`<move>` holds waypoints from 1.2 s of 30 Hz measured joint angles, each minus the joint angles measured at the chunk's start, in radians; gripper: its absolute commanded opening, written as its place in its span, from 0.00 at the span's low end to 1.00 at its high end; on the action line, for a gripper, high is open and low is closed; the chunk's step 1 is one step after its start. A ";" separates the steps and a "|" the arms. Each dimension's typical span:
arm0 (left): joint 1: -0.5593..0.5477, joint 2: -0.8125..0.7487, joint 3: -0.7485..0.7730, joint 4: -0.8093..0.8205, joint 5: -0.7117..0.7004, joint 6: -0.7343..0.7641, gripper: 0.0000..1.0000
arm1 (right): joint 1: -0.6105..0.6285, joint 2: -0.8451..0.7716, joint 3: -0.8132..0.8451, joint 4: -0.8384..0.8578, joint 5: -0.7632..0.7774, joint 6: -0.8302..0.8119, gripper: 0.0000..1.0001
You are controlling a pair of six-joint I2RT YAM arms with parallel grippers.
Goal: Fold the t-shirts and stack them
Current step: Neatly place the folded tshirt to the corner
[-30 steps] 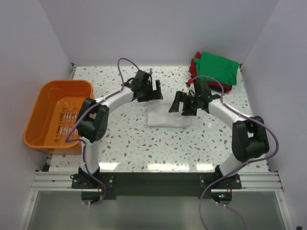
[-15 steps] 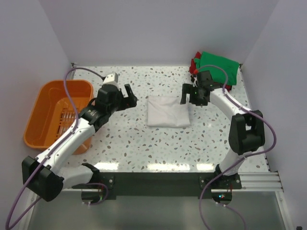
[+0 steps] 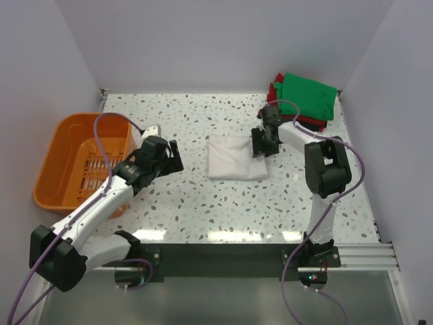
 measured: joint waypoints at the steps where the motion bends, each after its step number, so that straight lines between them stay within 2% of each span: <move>1: 0.000 -0.009 0.000 -0.004 -0.010 -0.002 1.00 | 0.013 0.016 0.017 -0.005 0.019 -0.003 0.48; 3: 0.002 -0.026 0.000 -0.015 -0.029 -0.005 1.00 | 0.041 0.036 0.039 0.001 0.053 -0.001 0.36; 5: 0.002 -0.039 0.000 -0.023 -0.045 -0.005 1.00 | 0.075 0.056 0.069 0.003 0.097 0.005 0.29; 7: 0.002 -0.050 0.000 -0.028 -0.056 -0.005 1.00 | 0.103 0.083 0.111 0.005 0.140 0.010 0.19; 8: 0.002 -0.053 0.000 -0.032 -0.061 -0.005 1.00 | 0.113 0.100 0.135 0.008 0.160 0.012 0.12; 9: 0.002 -0.056 0.000 -0.037 -0.066 -0.005 1.00 | 0.119 0.114 0.156 0.010 0.172 0.011 0.00; 17: 0.003 -0.074 0.000 -0.083 -0.129 -0.005 1.00 | 0.124 0.222 0.329 0.045 0.354 -0.051 0.00; 27: 0.007 -0.091 0.030 -0.107 -0.167 -0.005 1.00 | 0.115 0.244 0.597 0.046 0.636 -0.273 0.00; 36: 0.008 -0.089 0.057 -0.118 -0.189 -0.005 1.00 | 0.072 0.246 0.804 0.032 0.736 -0.396 0.00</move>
